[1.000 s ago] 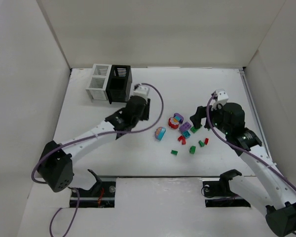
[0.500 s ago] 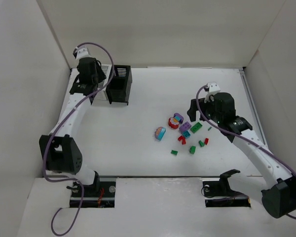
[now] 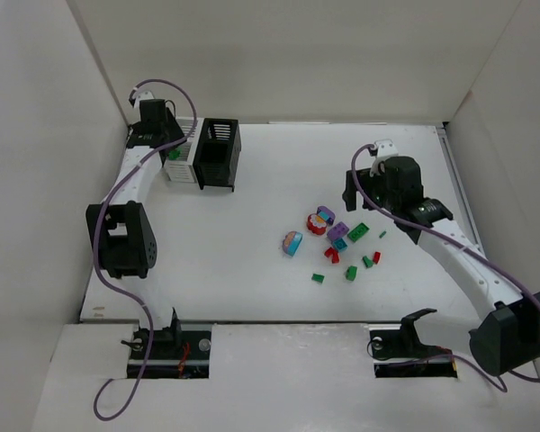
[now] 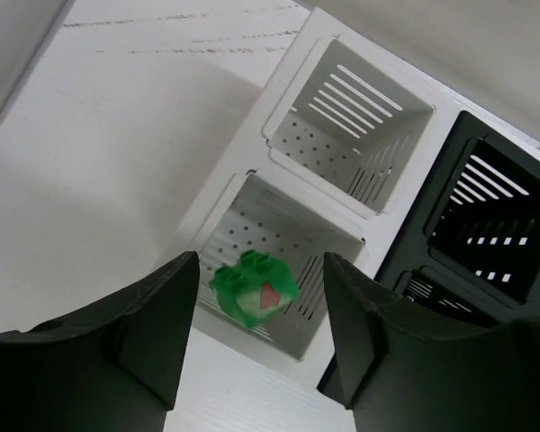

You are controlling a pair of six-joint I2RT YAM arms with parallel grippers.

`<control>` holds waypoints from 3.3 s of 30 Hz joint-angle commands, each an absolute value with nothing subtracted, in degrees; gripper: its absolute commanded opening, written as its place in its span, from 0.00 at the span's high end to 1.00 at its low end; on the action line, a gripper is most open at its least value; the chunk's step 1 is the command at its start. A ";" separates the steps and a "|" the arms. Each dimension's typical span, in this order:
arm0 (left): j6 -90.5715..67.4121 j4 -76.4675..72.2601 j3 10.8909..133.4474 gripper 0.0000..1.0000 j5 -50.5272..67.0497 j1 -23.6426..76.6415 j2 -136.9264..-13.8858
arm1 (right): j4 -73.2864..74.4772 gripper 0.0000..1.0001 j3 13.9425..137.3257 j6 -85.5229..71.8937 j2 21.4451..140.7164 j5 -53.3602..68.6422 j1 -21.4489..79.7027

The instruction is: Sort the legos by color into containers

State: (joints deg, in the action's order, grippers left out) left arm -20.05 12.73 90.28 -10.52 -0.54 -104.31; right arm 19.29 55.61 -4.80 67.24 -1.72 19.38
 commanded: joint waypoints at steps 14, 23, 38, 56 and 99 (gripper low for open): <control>-13.37 10.91 83.08 0.00 -0.90 4.03 -91.51 | 17.67 0.00 55.28 -4.48 64.87 -1.76 18.11; -10.28 8.44 67.86 0.00 -1.76 34.07 -82.44 | 17.67 0.00 51.94 -4.48 63.72 -1.76 18.11; -15.82 4.83 60.63 0.00 -4.64 50.00 -92.63 | 18.46 0.00 50.19 -4.48 62.58 1.23 18.63; -17.15 5.63 64.78 0.10 -8.19 52.20 -102.92 | 19.07 0.00 49.57 -4.48 62.05 0.18 19.16; -15.21 -23.55 50.98 0.56 -7.46 55.72 -74.88 | -1.32 0.00 51.59 -24.26 57.48 27.25 22.59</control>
State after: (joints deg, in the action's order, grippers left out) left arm -16.99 -19.14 50.70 -5.21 54.68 -75.37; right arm 3.62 49.01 -21.58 57.47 25.52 21.52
